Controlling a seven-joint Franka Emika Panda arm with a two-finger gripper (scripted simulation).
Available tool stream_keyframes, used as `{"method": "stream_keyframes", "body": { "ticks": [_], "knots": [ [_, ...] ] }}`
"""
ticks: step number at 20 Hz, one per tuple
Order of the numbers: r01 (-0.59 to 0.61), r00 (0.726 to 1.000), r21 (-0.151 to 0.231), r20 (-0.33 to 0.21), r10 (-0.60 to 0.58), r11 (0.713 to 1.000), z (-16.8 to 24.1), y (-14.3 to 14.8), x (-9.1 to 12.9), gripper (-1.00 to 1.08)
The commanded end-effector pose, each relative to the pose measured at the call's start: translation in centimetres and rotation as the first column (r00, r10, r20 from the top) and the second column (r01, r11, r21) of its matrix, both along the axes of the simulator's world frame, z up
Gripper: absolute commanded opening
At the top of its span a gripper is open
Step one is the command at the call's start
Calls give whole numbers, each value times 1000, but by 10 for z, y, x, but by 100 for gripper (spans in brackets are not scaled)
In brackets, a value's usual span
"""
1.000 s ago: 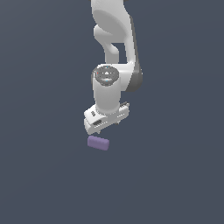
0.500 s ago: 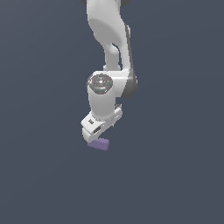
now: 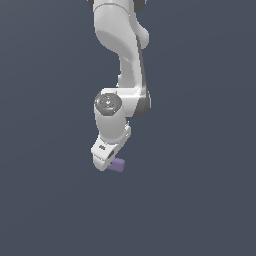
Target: Pick up the object and move it to a goal position.
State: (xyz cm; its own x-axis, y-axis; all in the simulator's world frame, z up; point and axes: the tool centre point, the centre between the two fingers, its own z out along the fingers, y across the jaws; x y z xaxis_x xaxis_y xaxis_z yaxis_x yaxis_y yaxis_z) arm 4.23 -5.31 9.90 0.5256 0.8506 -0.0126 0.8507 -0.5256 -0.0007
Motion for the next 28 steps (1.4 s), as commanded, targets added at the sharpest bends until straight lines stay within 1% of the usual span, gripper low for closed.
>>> {"method": "stream_keyframes", "body": {
  "ticks": [1,7,13,18,23,28],
  "knots": [
    [-63,998,2,1,63,998,-5,-4,2,100],
    [-182,983,7,3,182,983,-15,-13,6,100],
    [-255,967,9,6,255,967,-21,-19,8,100],
    [-282,959,10,7,282,959,-24,-21,9,100],
    [-280,960,10,7,280,960,-25,-21,9,100],
    [-282,959,10,7,282,959,-44,-21,8,100]
  ]
}}
